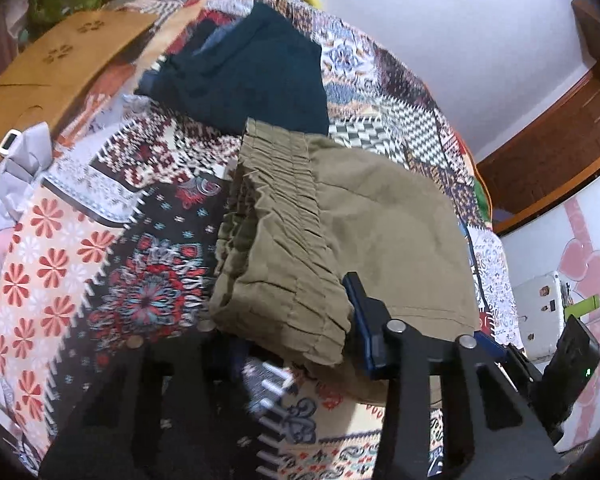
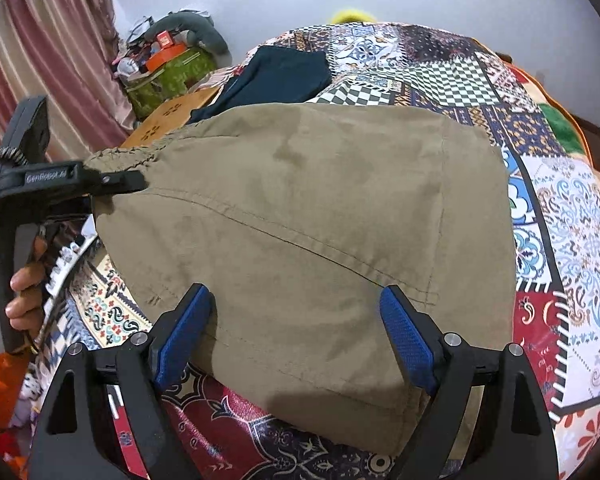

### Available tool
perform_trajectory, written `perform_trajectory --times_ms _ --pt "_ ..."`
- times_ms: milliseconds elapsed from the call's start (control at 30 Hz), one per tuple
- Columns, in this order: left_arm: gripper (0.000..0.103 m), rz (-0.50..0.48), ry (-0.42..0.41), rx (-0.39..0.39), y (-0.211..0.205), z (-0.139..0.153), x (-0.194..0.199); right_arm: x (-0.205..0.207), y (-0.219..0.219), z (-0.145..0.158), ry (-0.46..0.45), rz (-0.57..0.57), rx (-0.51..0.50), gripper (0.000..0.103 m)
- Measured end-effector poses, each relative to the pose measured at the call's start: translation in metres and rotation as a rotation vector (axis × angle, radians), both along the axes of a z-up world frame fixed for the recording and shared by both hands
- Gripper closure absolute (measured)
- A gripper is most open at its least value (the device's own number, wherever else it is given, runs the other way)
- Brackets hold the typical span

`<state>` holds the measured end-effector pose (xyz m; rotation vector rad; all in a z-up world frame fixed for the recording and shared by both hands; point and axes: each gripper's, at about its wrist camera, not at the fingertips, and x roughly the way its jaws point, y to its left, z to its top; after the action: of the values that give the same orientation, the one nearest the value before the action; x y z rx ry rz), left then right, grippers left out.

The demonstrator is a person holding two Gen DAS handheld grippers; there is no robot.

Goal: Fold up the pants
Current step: 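Grasp the gathered waistband with the left tool and lift it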

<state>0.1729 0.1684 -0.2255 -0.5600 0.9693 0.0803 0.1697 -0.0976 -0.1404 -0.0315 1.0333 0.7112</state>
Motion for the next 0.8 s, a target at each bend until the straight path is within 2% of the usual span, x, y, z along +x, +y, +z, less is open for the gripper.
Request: perform_trajectory --times_ms 100,333,367,500,633,733,800 --pt "0.063 0.030 -0.010 0.136 0.002 0.011 -0.014 0.002 -0.010 0.002 0.027 -0.034 0.029 0.019" --pt "0.063 0.115 -0.025 0.487 0.008 0.036 -0.046 -0.005 -0.029 0.004 0.025 -0.083 0.009 0.019" --pt "0.063 0.112 -0.032 0.516 0.007 0.041 -0.048 -0.006 -0.030 0.003 0.026 -0.084 0.005 0.019" --pt "0.064 0.084 -0.083 0.530 -0.001 0.060 -0.049 -0.005 -0.034 -0.001 0.039 -0.096 0.004 0.020" --pt "0.067 0.021 -0.184 0.549 -0.024 0.092 -0.043 -0.004 -0.035 -0.002 0.041 -0.103 0.007 0.020" --pt "0.069 -0.058 -0.267 0.523 -0.045 0.115 -0.038 -0.004 -0.035 -0.002 0.041 -0.102 0.009 0.020" --pt "0.070 -0.117 -0.304 0.474 -0.058 0.126 -0.030 -0.004 -0.036 -0.002 0.042 -0.102 0.012 0.020"
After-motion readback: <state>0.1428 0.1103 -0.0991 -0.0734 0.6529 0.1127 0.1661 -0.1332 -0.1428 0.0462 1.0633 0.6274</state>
